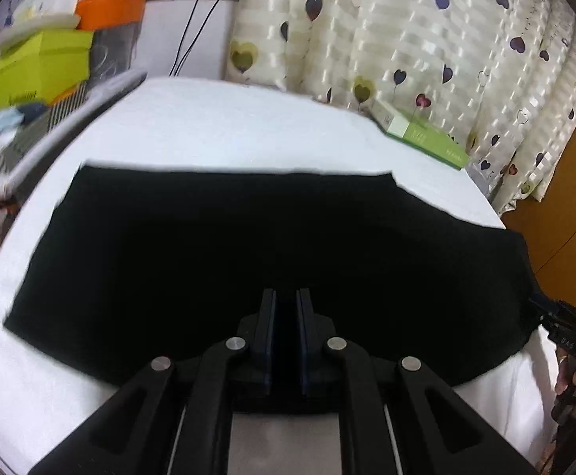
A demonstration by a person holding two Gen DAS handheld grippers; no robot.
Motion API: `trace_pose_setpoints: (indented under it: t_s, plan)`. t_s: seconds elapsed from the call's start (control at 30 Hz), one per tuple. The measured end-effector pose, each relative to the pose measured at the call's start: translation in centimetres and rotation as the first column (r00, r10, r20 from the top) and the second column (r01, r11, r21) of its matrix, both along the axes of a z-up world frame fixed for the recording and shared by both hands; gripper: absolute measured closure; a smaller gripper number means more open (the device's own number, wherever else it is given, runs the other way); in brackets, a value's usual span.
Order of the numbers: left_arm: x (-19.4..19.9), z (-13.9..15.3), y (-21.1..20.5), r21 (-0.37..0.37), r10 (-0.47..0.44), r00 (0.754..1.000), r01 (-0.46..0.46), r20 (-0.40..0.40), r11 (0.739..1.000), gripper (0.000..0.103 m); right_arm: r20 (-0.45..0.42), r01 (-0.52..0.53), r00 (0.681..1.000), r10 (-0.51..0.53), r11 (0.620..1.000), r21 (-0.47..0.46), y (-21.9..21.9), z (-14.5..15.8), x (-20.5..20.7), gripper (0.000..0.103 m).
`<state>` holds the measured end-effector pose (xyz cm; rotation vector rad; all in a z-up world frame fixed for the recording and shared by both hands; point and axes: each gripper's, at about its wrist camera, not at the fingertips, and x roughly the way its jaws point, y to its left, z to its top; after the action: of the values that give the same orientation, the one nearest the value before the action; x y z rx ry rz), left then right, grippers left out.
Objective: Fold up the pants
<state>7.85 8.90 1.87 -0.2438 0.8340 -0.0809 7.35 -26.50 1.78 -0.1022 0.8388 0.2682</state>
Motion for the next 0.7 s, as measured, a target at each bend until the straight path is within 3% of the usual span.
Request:
trace_pose_setpoints:
  t_s: [0.1,0.17,0.3,0.37,0.53,0.7]
  plan:
    - [2.0,0.6,-1.6,0.035,-0.023,1.000,0.023,0.009,0.999,0.092,0.036,-0.004,0.999,0.004,1.000,0.014,1.3,1.2,2.7,0.060]
    - [3.3,0.9,-2.8,0.096,-0.050,0.998,0.048,0.026,0.994,0.091,0.056,-0.002,0.998,0.001,1.000,0.004,1.8,1.5,5.0,0.060]
    - [5.3,0.3,-2.3,0.195,-0.005,0.999,-0.002,0.034,0.981,0.091,0.005,0.123,0.992,-0.123,0.991,-0.047,0.3,-0.3,9.2,0.060]
    - [6.1,-0.8,-0.8,0.188,0.043,0.999,-0.042,0.001,0.981,0.091,-0.039,0.166,0.985,-0.168,0.984,-0.061,-0.9,-1.7,10.4,0.060]
    - [6.2,-1.7,0.8,0.146,0.088,0.996,-0.084,-0.026,0.986,0.091,0.004,0.153,0.988,-0.153,0.987,-0.048,-0.7,-1.1,9.2,0.060]
    - [2.4,-0.2,-1.7,0.110,0.024,1.000,-0.023,-0.008,0.994,0.091,0.050,0.004,0.999,-0.005,1.000,0.004,3.3,0.5,4.5,0.060]
